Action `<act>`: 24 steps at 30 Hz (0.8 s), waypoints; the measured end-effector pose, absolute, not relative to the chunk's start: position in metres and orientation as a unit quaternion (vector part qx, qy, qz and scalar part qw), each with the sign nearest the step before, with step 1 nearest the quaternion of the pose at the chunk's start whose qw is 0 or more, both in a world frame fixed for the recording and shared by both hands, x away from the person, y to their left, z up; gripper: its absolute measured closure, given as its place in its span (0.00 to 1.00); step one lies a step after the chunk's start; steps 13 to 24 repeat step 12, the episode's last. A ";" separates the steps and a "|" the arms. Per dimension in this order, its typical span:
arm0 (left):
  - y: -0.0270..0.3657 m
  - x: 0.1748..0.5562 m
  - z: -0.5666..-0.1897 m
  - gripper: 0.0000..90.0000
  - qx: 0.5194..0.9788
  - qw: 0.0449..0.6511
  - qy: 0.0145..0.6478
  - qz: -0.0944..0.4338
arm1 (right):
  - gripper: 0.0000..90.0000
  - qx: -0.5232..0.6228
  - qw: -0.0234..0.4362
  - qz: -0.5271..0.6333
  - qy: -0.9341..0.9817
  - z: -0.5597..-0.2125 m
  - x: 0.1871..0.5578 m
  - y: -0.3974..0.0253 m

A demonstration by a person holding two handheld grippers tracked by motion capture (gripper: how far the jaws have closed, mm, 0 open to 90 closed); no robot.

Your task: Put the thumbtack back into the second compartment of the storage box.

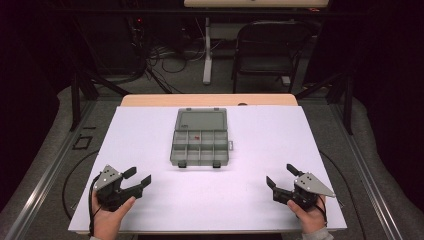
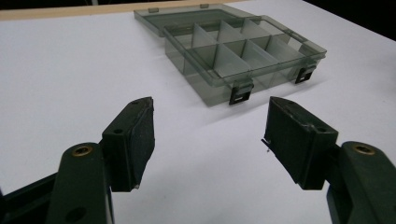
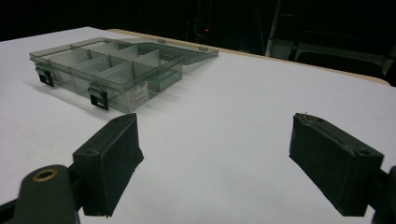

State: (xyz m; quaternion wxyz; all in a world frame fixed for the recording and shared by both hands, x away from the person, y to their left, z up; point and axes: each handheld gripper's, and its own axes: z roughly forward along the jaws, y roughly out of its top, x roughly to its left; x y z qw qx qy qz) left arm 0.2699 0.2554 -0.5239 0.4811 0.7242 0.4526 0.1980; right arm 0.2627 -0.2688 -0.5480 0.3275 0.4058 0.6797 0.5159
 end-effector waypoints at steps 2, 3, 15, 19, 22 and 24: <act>0.257 0.272 -0.528 0.37 0.722 0.481 0.457 0.194 | 0.17 0.405 0.327 0.516 0.680 -0.548 0.263 -0.269; 0.257 0.273 -0.529 0.36 0.722 0.481 0.459 0.192 | 0.18 0.405 0.327 0.516 0.680 -0.548 0.263 -0.269; 0.259 0.277 -0.536 0.36 0.722 0.476 0.468 0.180 | 0.17 0.403 0.328 0.514 0.682 -0.548 0.263 -0.269; 0.259 0.277 -0.536 0.36 0.722 0.476 0.468 0.180 | 0.17 0.403 0.328 0.514 0.682 -0.548 0.263 -0.269; 0.259 0.277 -0.536 0.36 0.722 0.476 0.468 0.180 | 0.17 0.403 0.328 0.514 0.682 -0.548 0.263 -0.269; 0.259 0.277 -0.536 0.36 0.722 0.476 0.468 0.180 | 0.17 0.403 0.328 0.514 0.682 -0.548 0.263 -0.269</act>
